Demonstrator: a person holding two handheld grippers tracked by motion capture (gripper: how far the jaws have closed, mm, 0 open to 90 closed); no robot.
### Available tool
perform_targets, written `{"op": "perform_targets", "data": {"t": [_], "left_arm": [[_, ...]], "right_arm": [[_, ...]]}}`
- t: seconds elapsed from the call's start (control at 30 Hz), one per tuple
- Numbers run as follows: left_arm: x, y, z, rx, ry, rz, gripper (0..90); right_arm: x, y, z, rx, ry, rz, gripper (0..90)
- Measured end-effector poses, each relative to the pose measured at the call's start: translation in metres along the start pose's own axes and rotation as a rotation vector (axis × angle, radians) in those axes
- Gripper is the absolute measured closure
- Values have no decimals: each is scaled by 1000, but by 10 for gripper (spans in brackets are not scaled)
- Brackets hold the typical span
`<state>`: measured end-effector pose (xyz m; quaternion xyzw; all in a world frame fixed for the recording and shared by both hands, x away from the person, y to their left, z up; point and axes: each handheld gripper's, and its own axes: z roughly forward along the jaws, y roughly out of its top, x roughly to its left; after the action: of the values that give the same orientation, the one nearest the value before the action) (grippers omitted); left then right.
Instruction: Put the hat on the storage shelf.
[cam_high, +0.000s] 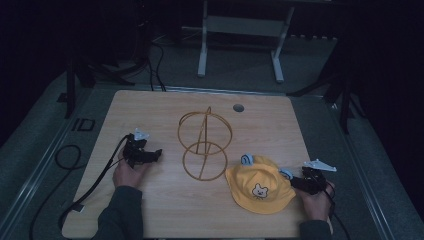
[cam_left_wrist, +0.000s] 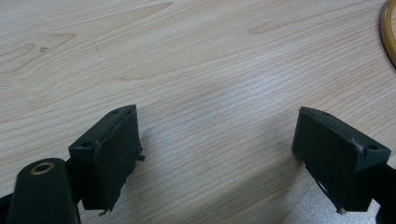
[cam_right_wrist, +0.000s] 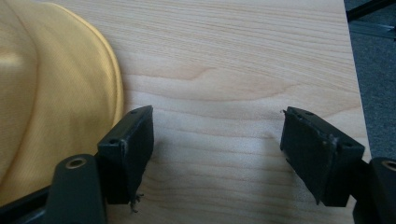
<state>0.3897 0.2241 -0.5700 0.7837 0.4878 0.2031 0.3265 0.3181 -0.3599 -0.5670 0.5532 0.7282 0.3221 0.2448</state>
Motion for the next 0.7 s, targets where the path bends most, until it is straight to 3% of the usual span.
{"op": "perform_targets", "data": {"t": [0.33, 0.43, 0.5, 0.7], "left_arm": [[0, 0, 0, 0, 0, 0, 151], [0, 0, 0, 0, 0, 0, 150], [0, 0, 0, 0, 0, 0, 151], [0, 0, 0, 0, 0, 0, 150]], "right_arm": [[-4, 4, 1, 20, 32, -29, 264], [-8, 7, 0, 35, 37, -28, 389], [-11, 11, -1, 51, 66, -23, 431], [-13, 26, -7, 81, 104, -109, 462]]}}
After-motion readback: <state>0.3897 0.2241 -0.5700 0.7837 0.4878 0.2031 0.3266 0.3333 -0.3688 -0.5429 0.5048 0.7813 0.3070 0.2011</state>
